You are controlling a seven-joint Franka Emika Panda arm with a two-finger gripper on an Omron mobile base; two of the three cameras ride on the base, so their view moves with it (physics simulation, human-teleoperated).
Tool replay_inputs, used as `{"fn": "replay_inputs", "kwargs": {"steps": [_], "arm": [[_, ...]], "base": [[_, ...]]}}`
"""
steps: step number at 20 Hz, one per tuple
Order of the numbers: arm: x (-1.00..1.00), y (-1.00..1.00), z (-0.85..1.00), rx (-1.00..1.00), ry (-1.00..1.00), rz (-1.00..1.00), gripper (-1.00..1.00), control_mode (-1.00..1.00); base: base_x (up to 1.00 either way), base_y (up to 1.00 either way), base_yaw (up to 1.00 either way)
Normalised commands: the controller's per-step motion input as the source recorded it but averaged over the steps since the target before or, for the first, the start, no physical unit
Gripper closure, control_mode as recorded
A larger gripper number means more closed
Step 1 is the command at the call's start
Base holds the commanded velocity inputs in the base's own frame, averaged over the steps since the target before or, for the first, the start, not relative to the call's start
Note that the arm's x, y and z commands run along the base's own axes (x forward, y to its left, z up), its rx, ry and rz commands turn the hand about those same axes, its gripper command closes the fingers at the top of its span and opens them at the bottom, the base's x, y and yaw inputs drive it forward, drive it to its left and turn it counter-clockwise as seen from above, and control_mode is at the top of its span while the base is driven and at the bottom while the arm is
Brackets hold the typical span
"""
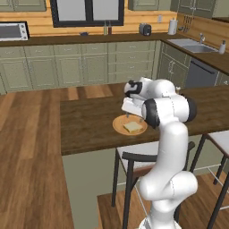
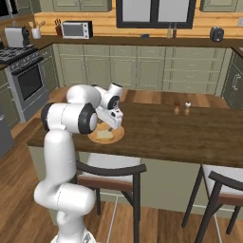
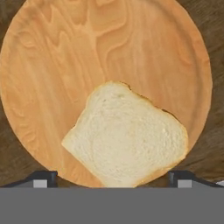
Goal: Start the toaster. Once the lever pops up, take the bread to the plate on the dining counter.
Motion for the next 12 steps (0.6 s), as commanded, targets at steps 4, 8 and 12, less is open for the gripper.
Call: {"fn": "replay_inputs", "kwargs": {"steps": [4,8,12], "arm": [[-0.08,0.57,0.40,-0.08,0.00,0.01,-1.00,-1.00],[-0.65,0.74,0.41,-0.21,-0.04,0.04,-1.00,-1.00],[-1.00,0.66,0.13,-0.31,-0.22,0.11,-1.00,-1.00]], "base": [[0.00,0.00,0.00],[0.00,0.00,0.00],[0.00,0.00,0.00]]}}
